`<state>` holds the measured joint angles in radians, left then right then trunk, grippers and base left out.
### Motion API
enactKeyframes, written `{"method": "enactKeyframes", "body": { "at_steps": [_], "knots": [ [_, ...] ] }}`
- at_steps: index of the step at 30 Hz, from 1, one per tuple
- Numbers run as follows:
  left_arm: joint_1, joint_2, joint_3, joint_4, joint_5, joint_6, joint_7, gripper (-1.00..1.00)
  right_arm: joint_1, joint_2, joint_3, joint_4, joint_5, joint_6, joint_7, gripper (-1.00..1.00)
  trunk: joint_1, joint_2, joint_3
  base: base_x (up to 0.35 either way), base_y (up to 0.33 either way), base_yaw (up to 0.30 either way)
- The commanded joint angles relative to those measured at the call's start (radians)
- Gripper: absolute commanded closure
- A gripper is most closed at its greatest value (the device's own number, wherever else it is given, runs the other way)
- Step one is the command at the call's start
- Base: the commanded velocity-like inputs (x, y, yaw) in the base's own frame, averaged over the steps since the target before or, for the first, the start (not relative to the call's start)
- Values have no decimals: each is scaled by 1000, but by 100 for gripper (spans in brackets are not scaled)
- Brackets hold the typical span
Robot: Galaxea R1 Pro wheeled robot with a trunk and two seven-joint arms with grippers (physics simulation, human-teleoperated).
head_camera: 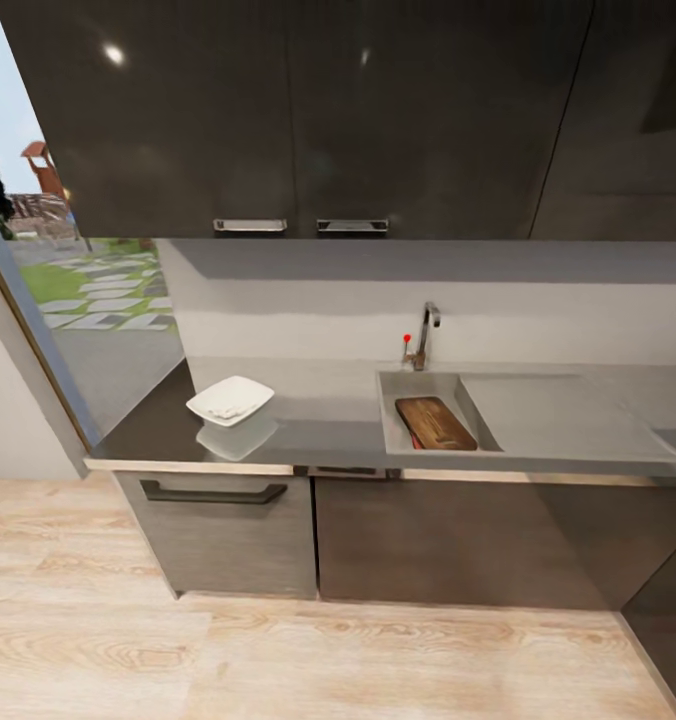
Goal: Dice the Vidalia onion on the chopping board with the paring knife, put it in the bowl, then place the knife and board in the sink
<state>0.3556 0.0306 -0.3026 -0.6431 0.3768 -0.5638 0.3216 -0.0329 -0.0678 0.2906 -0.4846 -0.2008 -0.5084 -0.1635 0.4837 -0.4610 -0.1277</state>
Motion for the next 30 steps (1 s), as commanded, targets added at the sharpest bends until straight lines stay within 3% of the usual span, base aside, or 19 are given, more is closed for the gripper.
{"method": "enactKeyframes", "body": {
  "at_steps": [1, 30],
  "knots": [
    [0, 2, -8, -2, 5, -2, 10, -100, -1, -1, 9, 0, -9, -4, -5, -100, 1, -2, 0, 0, 0, 0],
    [0, 2, -8, 0, 5, -2, 10, -100, -1, -1, 10, 0, -9, -4, -5, -100, 1, -2, 46, 0, 0, 0]
  ]
}}
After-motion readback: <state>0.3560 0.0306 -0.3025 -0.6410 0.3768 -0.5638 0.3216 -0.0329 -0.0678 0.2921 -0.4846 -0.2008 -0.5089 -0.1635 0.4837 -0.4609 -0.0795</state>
